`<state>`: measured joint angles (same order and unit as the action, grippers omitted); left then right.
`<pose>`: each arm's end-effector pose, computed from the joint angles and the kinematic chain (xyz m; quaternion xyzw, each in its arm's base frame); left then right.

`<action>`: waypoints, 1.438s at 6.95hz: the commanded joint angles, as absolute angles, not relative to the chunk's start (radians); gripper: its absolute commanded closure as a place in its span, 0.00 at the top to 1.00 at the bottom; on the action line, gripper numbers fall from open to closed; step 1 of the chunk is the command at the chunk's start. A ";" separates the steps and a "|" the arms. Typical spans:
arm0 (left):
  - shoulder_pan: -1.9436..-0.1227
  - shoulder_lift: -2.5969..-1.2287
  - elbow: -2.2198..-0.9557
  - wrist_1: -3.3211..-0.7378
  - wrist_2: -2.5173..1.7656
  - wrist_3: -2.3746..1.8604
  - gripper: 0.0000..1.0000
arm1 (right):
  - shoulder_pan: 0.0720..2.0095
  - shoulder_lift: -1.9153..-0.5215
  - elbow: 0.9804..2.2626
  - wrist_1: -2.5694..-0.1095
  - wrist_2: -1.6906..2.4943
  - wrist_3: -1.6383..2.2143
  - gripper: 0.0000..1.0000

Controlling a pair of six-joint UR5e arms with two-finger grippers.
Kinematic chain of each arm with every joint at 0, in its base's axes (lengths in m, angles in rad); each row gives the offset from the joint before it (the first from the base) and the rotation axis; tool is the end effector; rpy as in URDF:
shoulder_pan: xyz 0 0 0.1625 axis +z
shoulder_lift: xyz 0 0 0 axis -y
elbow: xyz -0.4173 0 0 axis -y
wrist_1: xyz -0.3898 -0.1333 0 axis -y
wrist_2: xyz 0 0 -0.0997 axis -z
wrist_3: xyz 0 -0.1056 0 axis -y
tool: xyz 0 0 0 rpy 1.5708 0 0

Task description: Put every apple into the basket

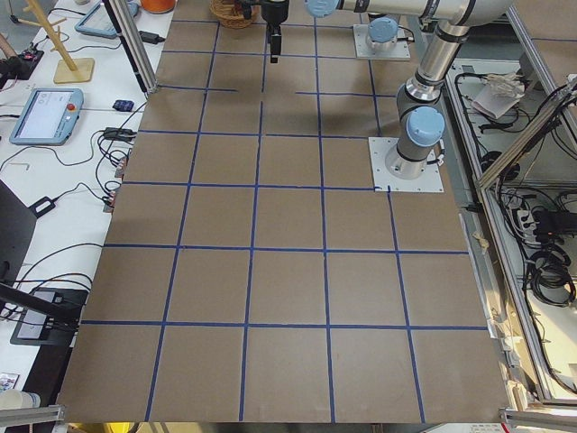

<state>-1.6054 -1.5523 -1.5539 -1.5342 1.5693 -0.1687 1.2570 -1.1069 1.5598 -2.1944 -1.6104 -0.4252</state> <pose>-0.1503 -0.4840 0.4954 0.0669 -0.9971 0.0357 0.0044 -0.0789 -0.6613 0.2781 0.0538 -0.9947 0.0724 0.0492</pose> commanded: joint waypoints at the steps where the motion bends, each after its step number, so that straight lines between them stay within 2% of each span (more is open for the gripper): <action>1: -1.606 -1.551 -1.554 -1.534 1.569 -0.169 1.00 | 1.244 -1.031 1.539 -2.232 -1.609 -0.439 0.44; 2: -1.605 -1.551 -1.554 -1.534 1.569 -0.169 1.00 | 1.241 -1.034 1.537 -2.232 -1.614 -0.436 0.99; 4: -1.605 -1.552 -1.554 -1.534 1.569 -0.169 1.00 | 1.241 -1.058 1.537 -2.201 -1.617 -0.433 1.00; 8: -1.605 -1.551 -1.554 -1.536 1.569 -0.169 1.00 | 1.268 -1.450 1.554 -1.637 -1.603 -0.298 1.00; 10: -1.605 -1.551 -1.554 -1.535 1.569 -0.169 1.00 | 1.324 -1.558 1.572 -1.472 -1.595 -0.255 1.00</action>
<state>-1.6046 -1.5507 -1.5539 -1.5348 1.5693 -0.1687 1.2928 -1.4930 1.5593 -1.5682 -1.6002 -0.2859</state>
